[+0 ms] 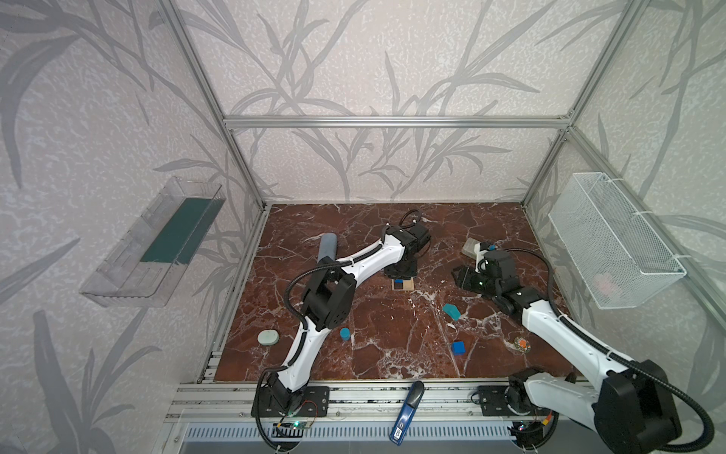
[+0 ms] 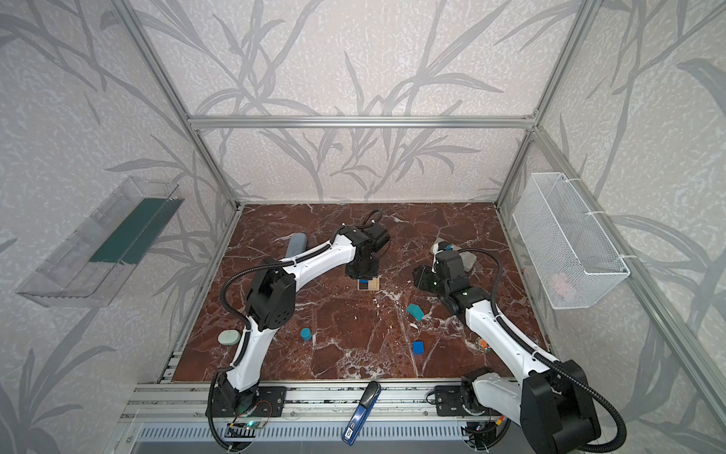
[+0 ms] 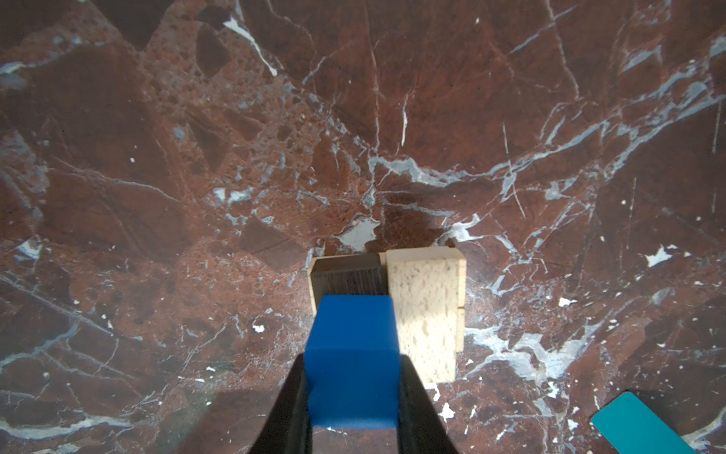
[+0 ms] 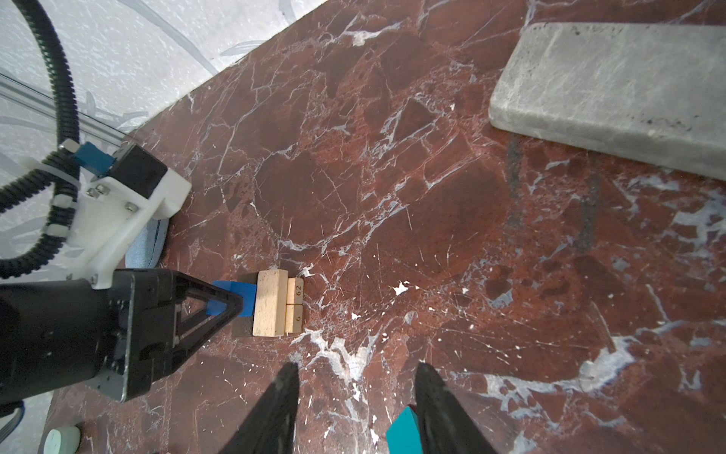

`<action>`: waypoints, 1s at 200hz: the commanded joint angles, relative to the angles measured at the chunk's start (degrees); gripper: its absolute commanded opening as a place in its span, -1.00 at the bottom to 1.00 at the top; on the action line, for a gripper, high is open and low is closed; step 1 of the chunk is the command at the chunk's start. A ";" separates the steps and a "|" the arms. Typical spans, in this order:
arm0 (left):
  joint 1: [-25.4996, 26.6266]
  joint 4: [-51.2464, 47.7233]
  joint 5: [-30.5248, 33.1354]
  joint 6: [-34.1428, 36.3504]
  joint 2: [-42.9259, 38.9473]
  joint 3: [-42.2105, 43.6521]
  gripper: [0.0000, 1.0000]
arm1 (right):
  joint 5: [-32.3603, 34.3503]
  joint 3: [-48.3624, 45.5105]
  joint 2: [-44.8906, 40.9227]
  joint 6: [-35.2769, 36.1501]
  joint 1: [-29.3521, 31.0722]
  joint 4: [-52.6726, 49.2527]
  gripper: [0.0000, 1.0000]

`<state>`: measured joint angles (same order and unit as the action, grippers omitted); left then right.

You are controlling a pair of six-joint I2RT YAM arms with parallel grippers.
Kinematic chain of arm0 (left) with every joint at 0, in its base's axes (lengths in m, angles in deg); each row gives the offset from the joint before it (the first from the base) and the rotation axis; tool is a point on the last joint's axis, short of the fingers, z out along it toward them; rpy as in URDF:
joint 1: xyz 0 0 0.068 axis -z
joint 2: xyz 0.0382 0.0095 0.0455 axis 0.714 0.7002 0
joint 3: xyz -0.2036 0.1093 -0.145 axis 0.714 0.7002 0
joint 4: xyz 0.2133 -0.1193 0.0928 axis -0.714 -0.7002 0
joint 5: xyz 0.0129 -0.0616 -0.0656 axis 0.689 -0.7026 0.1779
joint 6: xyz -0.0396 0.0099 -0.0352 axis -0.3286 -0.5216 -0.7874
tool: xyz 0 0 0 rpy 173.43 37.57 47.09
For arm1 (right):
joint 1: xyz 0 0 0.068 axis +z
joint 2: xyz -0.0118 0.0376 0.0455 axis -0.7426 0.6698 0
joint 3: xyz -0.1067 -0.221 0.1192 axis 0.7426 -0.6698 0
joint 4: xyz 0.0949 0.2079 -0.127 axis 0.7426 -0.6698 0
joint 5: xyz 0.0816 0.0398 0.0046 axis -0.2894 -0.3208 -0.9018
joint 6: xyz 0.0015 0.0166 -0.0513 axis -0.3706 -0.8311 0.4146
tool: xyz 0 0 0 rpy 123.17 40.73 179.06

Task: Build the wood block tower
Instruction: 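Lower the blue cube onto the wooden stack with the left gripper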

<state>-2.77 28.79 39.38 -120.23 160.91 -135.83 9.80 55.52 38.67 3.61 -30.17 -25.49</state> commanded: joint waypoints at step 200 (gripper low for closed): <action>0.46 -3.00 1.25 -0.62 0.31 -1.67 -0.45 | -0.75 -0.80 -1.01 0.56 -0.55 0.44 -0.01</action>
<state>-2.75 28.59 39.67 -120.26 160.91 -135.85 9.58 55.52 38.67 3.63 -30.39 -25.49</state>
